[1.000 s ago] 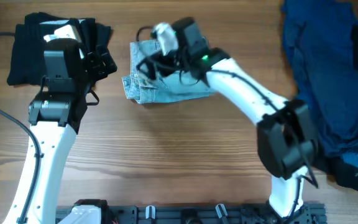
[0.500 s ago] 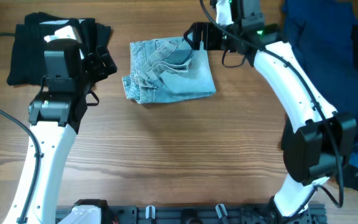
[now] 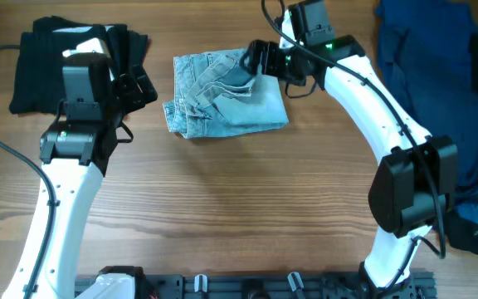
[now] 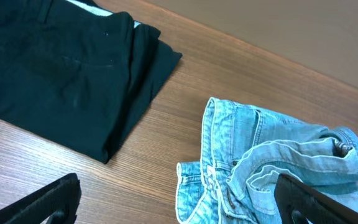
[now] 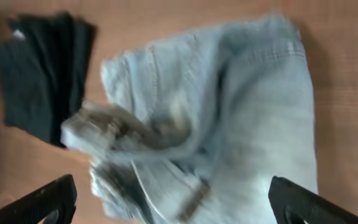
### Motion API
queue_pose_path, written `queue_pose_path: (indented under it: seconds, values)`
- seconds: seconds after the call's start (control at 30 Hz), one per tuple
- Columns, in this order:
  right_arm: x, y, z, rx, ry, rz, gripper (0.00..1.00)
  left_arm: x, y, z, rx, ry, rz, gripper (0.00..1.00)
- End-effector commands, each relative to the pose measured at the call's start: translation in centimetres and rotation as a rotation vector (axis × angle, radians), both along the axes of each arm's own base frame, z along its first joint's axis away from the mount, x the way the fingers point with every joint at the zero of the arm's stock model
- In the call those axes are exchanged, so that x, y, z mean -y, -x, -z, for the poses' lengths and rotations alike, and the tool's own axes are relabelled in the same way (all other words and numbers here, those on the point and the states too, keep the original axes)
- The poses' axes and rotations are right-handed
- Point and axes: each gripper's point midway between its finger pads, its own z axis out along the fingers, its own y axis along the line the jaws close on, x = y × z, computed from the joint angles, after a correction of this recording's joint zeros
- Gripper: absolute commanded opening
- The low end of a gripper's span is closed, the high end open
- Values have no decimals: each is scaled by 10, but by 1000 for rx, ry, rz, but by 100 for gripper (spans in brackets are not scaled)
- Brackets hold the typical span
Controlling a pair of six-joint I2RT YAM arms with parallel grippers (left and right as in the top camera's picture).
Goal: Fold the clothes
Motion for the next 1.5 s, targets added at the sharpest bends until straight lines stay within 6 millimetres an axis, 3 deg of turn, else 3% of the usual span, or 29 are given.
queue_pose_path:
  seconds: [0.0,0.17,0.27,0.57,0.73,0.87,0.93,1.0,1.1,1.23,1.27,1.3,1.4,1.47]
  values:
    - [-13,-8,-3,49,-20,-14,100,0,0,3,-10,12,-4,100]
    - [-20,-14,-5,166,81,-70,100,0,0,3,-10,11,-4,100]
    - [-26,-13,4,192,130,-125,97,0,0,3,-10,6,1,100]
    - [-34,-21,45,235,216,-263,76,-1,0,3,-10,2,2,100]
    - [-39,-30,54,280,221,-292,53,-1,0,3,-10,2,2,100]
    - [-52,-40,40,364,176,-312,13,-2,0,3,-9,1,-1,100]
    - [-65,-45,26,431,139,-324,4,-2,0,3,-9,0,-1,100]
    - [-88,-43,12,498,83,-365,4,-2,0,3,-10,-7,5,100]
    - [-114,-33,6,537,58,-406,4,-2,0,3,-11,-20,15,100]
    - [-155,-13,18,555,41,-469,7,-1,0,3,-10,-19,16,100]
    - [-160,-12,26,545,49,-456,32,-1,0,3,-11,-19,16,100]
    - [-163,-12,32,533,61,-429,69,-1,0,3,-11,-19,16,100]
    - [-159,-17,37,523,102,-370,97,-1,0,3,-11,-19,16,100]
    - [-150,-23,25,531,98,-346,100,-1,0,3,-11,-19,16,100]
